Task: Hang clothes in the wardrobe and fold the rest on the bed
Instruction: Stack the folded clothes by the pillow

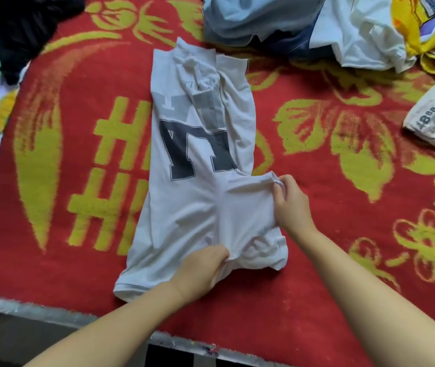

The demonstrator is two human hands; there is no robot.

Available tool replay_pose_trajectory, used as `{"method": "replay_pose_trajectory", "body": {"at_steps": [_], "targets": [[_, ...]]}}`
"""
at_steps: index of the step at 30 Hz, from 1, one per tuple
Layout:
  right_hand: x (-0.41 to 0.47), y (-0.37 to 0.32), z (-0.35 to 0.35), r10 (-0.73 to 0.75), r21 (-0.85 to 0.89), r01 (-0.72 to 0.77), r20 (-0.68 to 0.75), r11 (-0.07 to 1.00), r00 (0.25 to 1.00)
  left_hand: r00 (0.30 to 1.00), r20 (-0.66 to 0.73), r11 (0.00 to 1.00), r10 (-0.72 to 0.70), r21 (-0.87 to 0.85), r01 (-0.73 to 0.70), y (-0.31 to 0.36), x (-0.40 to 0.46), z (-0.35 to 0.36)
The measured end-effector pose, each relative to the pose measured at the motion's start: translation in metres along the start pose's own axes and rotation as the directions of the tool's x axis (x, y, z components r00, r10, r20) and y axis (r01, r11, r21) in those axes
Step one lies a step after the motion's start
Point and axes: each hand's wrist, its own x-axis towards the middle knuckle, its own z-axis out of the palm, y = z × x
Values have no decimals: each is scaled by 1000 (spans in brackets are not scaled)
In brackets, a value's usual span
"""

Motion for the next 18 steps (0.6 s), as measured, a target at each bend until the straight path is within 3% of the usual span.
{"method": "replay_pose_trajectory", "body": {"at_steps": [2,4,7,9,14,16,18], "targets": [[-10,9,-3,29,-8,-29,-31,1000,999,996,19,995,88,47,-89,5,1,8],[-21,29,-4,86,-74,-87,-18,993,996,985,135,987,111,99,-125,5,3,21],[-27,57,-2,265,-380,-214,88,900,960,921,373,988,-115,138,67,-3,8,38],[-19,61,1,333,-495,-237,113,836,936,902,402,987,-157,100,128,-12,17,40],[39,20,8,74,-389,-25,112,921,991,986,45,985,-160,69,157,-49,63,2],[70,-7,14,-35,-310,83,158,947,987,979,-104,974,-176,125,189,-70,90,-22],[105,-33,25,-113,-223,148,163,963,980,927,-232,938,-295,115,327,-94,120,-44]]}}
